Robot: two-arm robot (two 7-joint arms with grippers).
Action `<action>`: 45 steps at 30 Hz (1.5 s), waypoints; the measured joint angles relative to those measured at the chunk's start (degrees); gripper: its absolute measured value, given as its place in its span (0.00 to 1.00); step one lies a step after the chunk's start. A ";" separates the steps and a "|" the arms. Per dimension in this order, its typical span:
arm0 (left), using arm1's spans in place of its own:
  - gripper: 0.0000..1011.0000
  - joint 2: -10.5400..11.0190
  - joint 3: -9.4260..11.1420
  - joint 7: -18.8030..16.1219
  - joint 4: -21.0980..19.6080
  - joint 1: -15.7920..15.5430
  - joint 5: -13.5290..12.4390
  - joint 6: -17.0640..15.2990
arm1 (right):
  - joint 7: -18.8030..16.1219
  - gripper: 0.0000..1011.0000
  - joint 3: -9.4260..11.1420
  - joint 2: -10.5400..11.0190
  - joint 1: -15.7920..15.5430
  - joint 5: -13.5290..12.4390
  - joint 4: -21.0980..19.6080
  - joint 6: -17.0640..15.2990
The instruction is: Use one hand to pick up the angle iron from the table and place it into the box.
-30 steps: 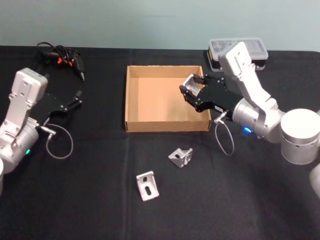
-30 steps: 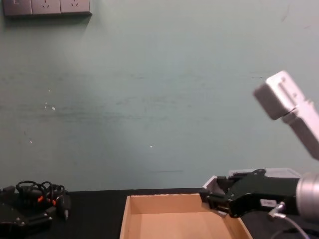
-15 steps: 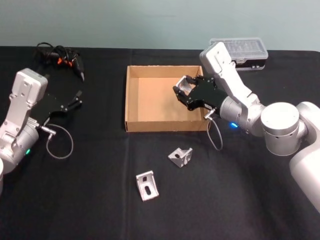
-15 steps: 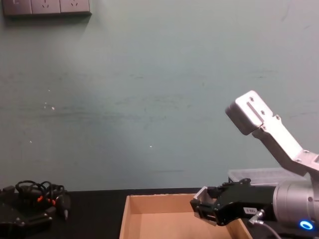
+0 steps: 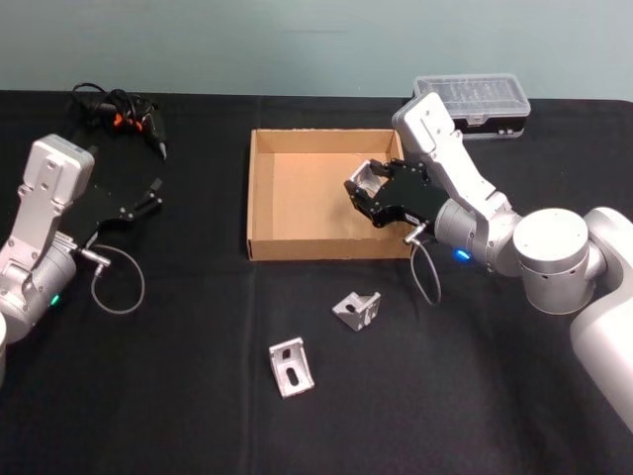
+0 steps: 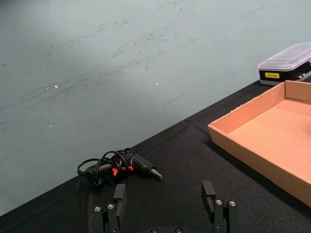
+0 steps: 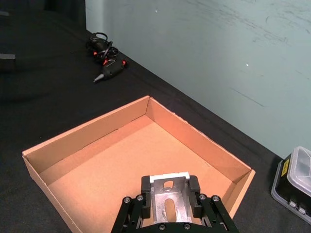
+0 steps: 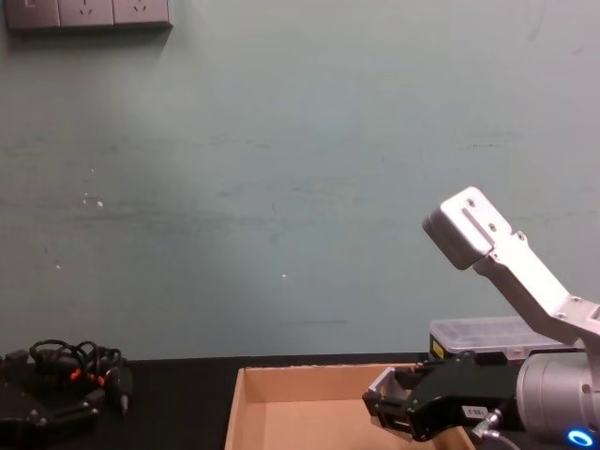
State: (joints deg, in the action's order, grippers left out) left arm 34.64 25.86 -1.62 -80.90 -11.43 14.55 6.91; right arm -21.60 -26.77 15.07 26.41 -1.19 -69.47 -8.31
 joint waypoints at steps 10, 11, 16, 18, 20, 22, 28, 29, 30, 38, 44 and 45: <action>1.00 0.00 0.00 0.00 0.00 0.00 0.00 0.00 | -0.43 0.45 0.39 -0.02 -0.57 0.86 -0.55 -0.97; 1.00 0.00 0.00 0.00 0.00 0.00 0.00 0.00 | -0.45 0.46 0.43 -0.04 -0.59 0.91 -0.57 -1.01; 1.00 0.00 0.00 0.00 0.00 0.00 0.00 0.00 | -0.49 0.60 0.71 -0.14 -0.75 1.16 -0.78 -1.21; 1.00 0.00 0.00 0.00 0.00 0.00 0.00 0.00 | -0.49 0.66 0.80 -0.16 -0.78 1.21 -0.87 -1.26; 1.00 0.00 0.00 0.00 0.00 0.00 0.00 0.00 | -0.49 0.72 0.93 -0.19 -0.86 1.29 -1.03 -1.33; 1.00 0.00 0.00 0.00 0.00 0.00 0.00 0.00 | -0.49 0.78 1.14 -0.19 -1.03 1.34 -1.35 -1.35; 1.00 0.00 0.00 0.00 0.00 0.00 0.00 0.00 | -0.52 0.93 2.14 0.24 -2.52 0.62 -4.06 -0.96; 1.00 0.00 0.00 0.00 0.00 0.00 0.00 0.00 | -0.55 0.97 2.32 0.41 -2.87 0.41 -4.59 -0.83; 1.00 0.00 0.00 0.00 0.00 0.00 0.00 0.00 | -0.58 0.99 2.53 0.59 -3.23 0.19 -5.24 -0.71; 1.00 0.00 0.00 0.00 0.01 0.00 0.00 0.00 | -0.60 0.99 6.02 4.16 -9.88 -3.11 -14.94 0.39; 1.00 0.00 0.00 0.00 0.00 0.00 0.00 0.00 | -0.55 0.99 9.16 7.32 -15.90 -6.09 -22.53 1.35; 1.00 0.00 0.00 0.00 0.01 0.00 0.00 0.00 | -0.55 0.99 10.05 8.24 -17.55 -6.96 -24.59 1.58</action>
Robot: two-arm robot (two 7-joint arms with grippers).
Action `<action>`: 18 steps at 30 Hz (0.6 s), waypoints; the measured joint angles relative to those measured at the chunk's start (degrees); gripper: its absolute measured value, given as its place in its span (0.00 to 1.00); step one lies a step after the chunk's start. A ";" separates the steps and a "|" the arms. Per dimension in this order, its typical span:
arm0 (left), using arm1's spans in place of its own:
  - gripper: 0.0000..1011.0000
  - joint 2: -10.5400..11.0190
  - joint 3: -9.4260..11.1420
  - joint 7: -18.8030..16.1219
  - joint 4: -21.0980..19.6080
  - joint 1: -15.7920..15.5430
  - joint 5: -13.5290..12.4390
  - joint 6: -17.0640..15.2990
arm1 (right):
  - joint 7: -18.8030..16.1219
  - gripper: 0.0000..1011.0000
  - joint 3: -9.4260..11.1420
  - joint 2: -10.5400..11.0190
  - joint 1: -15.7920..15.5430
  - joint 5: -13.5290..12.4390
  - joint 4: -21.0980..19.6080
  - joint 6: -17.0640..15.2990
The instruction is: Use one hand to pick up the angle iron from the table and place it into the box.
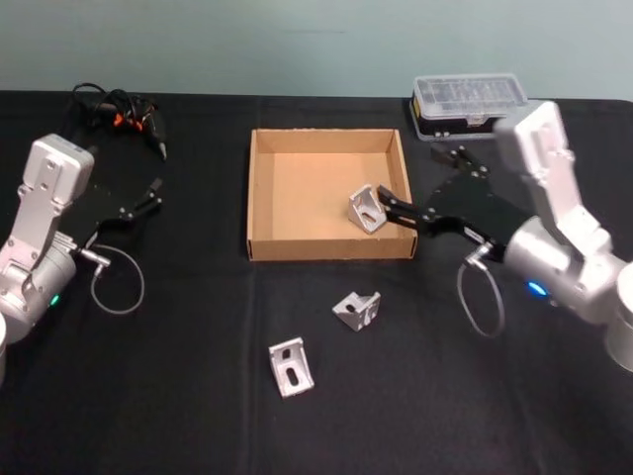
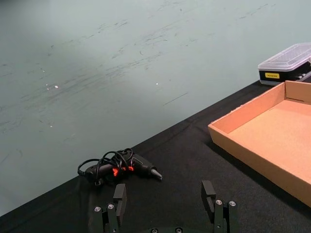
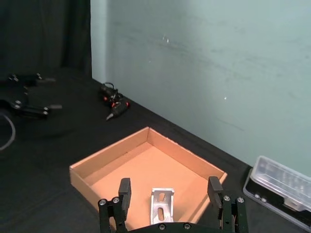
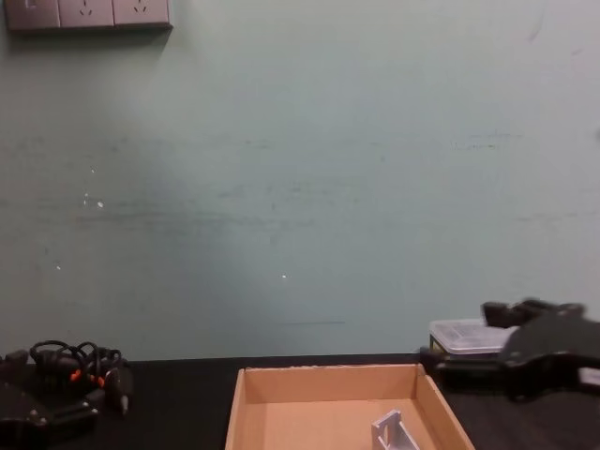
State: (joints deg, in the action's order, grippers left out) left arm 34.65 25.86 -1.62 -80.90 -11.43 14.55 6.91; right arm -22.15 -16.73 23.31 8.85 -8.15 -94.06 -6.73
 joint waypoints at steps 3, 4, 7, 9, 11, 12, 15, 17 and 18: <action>1.00 0.00 0.00 0.00 0.00 0.00 0.00 0.00 | -0.04 0.99 1.19 1.30 -2.38 -1.20 -2.87 0.21; 1.00 0.00 0.00 0.00 0.00 0.00 0.00 0.00 | -0.08 0.99 2.01 2.20 -4.04 -2.03 -4.73 0.26; 1.00 0.00 0.00 0.00 0.00 0.00 0.00 0.00 | -0.47 0.99 3.42 3.89 -7.32 -3.81 -8.39 0.25; 1.00 0.00 0.00 0.00 0.00 0.00 0.00 0.00 | -0.72 0.99 4.06 4.75 -9.00 -4.79 -10.05 0.11; 1.00 0.00 0.00 0.00 0.00 0.00 0.00 0.00 | -1.21 0.99 4.73 5.96 -11.35 -6.20 -12.15 -0.25; 1.00 0.00 0.00 0.00 0.00 0.00 0.00 0.00 | -1.64 0.99 4.91 6.73 -12.61 -6.95 -13.24 -0.62; 1.00 0.00 0.00 0.00 0.00 0.00 0.00 0.00 | -2.38 0.99 4.94 7.95 -14.34 -7.92 -14.77 -1.37; 1.00 0.00 0.00 0.00 0.00 0.00 0.00 0.00 | -3.22 0.99 4.45 9.38 -16.09 -8.74 -16.17 -2.49; 1.00 0.00 0.00 0.00 0.00 0.00 0.00 0.00 | -3.41 0.99 4.24 9.70 -16.41 -8.94 -16.49 -2.75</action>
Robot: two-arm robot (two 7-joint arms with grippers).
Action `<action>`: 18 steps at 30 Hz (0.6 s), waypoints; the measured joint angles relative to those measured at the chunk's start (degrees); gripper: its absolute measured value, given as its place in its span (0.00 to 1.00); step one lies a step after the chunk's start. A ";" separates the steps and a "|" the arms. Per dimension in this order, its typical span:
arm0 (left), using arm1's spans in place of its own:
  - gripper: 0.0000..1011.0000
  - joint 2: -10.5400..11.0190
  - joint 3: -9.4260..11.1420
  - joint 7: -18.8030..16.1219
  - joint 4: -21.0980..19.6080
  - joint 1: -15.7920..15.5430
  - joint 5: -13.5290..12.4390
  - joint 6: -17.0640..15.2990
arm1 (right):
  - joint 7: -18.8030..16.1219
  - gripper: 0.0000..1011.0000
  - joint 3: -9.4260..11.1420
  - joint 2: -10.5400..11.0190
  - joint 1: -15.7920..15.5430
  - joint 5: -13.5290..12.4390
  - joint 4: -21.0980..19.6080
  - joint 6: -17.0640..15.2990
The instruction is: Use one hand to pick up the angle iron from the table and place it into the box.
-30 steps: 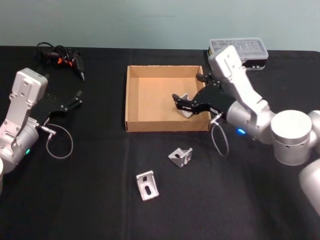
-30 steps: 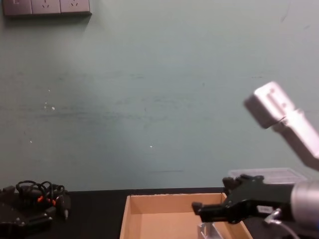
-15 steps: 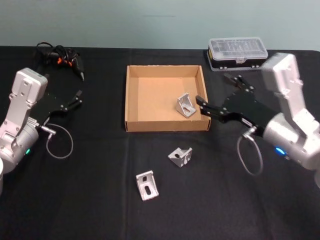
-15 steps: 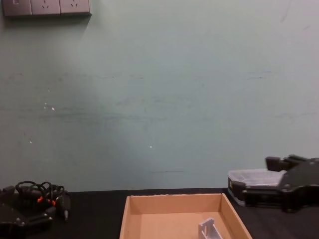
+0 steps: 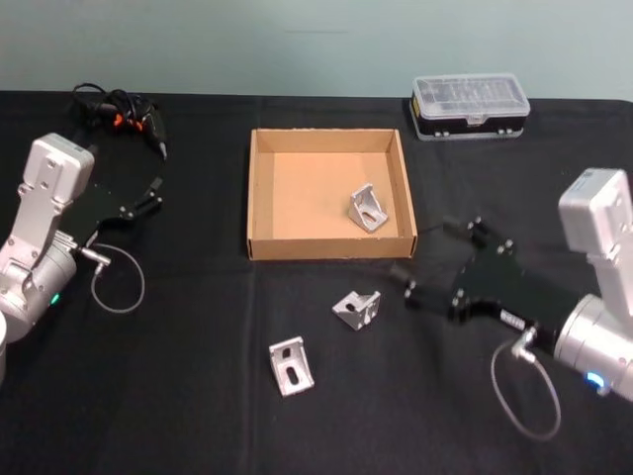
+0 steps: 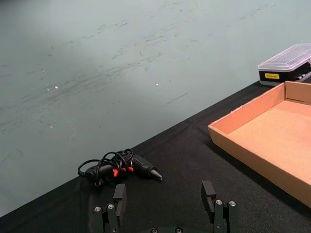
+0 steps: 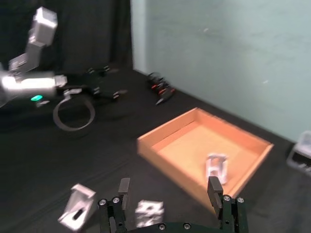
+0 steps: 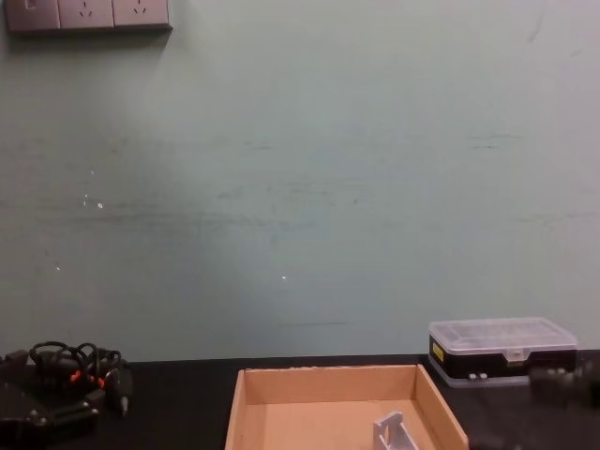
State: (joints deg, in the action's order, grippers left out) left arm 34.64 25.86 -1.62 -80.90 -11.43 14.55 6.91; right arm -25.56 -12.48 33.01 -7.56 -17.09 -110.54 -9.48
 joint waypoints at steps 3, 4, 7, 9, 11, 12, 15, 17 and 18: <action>1.00 0.00 0.00 0.00 0.00 0.00 0.00 0.00 | -0.30 0.99 -0.75 0.78 -0.78 -0.37 -0.64 -1.04; 1.00 0.00 0.00 0.00 0.00 0.00 0.00 0.00 | -0.38 0.99 -1.30 1.11 -1.08 -0.52 -0.89 -1.73; 1.00 0.00 0.00 0.00 0.00 0.00 0.00 0.00 | -0.27 0.99 -2.40 1.44 -1.21 -0.57 -1.02 -2.89; 1.00 0.00 0.00 0.00 0.00 0.00 -0.01 0.00 | 0.02 0.99 -2.97 1.48 -1.17 -0.54 -0.97 -3.40; 1.00 0.00 0.00 0.00 0.00 0.00 0.00 0.00 | 0.80 0.99 -3.76 1.43 -0.95 -0.42 -0.52 -4.13; 1.00 0.00 0.00 0.00 0.00 0.00 0.00 0.00 | 1.41 0.99 -4.25 1.27 -0.74 -0.19 -0.12 -4.63; 1.00 0.00 0.00 0.00 0.00 0.00 0.00 0.00 | 2.14 0.99 -5.02 0.88 -0.37 0.18 0.66 -5.40; 1.00 0.00 0.00 0.00 0.00 0.00 0.00 0.00 | 2.92 0.99 -5.75 0.28 0.16 0.64 1.63 -6.14; 1.00 0.00 0.00 0.00 0.00 0.00 -0.01 0.00 | 3.34 0.99 -6.23 -0.23 0.57 0.91 2.43 -6.48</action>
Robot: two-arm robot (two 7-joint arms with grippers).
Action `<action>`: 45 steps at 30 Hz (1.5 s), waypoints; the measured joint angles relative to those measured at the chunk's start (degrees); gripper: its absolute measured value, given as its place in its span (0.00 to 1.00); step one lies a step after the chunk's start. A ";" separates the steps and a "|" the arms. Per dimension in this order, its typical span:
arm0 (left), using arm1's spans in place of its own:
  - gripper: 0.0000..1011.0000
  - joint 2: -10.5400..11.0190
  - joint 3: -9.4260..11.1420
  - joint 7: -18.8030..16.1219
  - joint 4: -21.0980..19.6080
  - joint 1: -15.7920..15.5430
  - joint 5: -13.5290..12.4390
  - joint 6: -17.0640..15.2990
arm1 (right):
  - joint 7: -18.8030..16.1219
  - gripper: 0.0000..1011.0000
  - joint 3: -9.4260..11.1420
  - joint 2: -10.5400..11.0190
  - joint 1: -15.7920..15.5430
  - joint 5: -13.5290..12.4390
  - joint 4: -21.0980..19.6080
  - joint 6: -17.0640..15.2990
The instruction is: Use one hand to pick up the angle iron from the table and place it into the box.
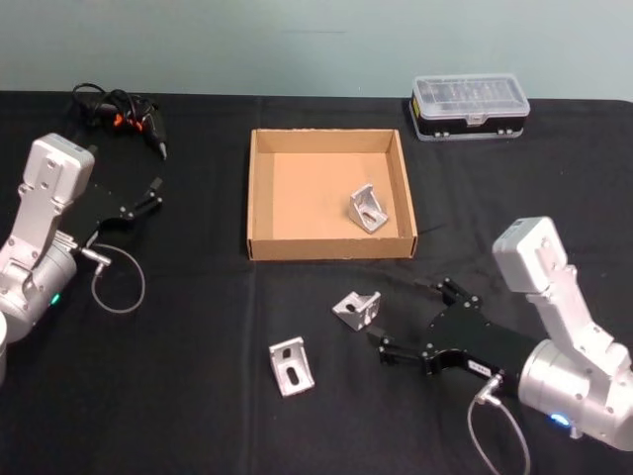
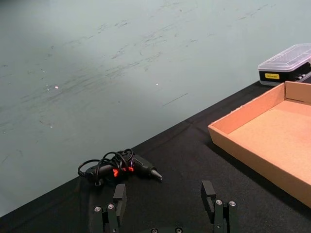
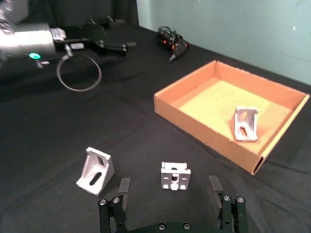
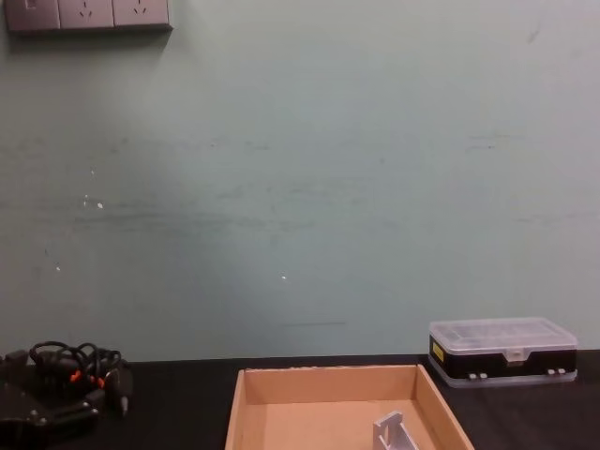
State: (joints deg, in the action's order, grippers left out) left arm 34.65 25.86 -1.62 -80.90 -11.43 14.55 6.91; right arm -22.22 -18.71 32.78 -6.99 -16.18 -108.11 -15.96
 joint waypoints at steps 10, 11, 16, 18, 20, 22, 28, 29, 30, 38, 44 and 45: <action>1.00 0.00 0.00 0.00 0.00 0.00 0.00 0.00 | 0.96 0.99 -2.19 -2.70 2.26 1.45 4.11 -0.48; 1.00 0.00 0.00 0.00 0.00 0.00 0.00 0.00 | 1.01 0.99 -2.47 -3.06 2.58 1.75 4.68 -0.48; 1.00 0.00 0.00 0.00 0.00 0.00 0.00 0.00 | 1.21 0.99 -3.21 -3.79 3.31 2.67 6.07 -0.35; 1.00 0.00 0.00 0.00 0.00 0.00 0.00 0.00 | 1.24 0.99 -3.38 -4.17 3.69 3.01 6.72 -0.22; 1.00 0.00 0.00 0.00 0.00 0.00 0.01 0.00 | 1.25 0.99 -3.50 -4.45 3.95 3.19 7.10 -0.13; 1.00 0.00 0.00 0.00 0.00 0.00 0.00 0.00 | 1.24 0.99 -3.83 -4.95 4.56 3.60 7.78 0.04; 1.00 0.00 0.00 0.00 0.00 0.00 0.00 0.00 | 1.02 0.99 -4.87 -6.30 6.35 4.57 9.93 0.19; 1.00 0.00 0.00 0.00 0.00 0.00 0.00 0.00 | 0.97 0.99 -5.01 -6.47 6.59 4.70 10.17 0.19; 1.00 0.00 0.00 0.00 0.00 0.00 0.00 0.00 | 0.89 0.99 -5.24 -6.75 6.94 4.92 10.63 0.19; 1.00 0.00 0.00 0.00 0.00 0.00 0.00 0.00 | 0.48 0.99 -5.81 -7.80 8.41 5.77 12.63 0.19; 1.00 0.00 0.00 0.00 0.00 0.00 0.00 0.00 | 0.46 0.99 -5.81 -8.29 8.72 6.18 13.31 0.36; 1.00 0.00 0.00 0.00 0.00 0.00 0.00 0.00 | 0.46 0.99 -5.82 -8.38 8.76 6.21 13.38 0.42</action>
State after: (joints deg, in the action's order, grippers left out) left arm 34.65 25.86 -1.62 -80.90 -11.43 14.55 6.91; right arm -21.75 -24.52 24.40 1.77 -9.96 -94.74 -15.54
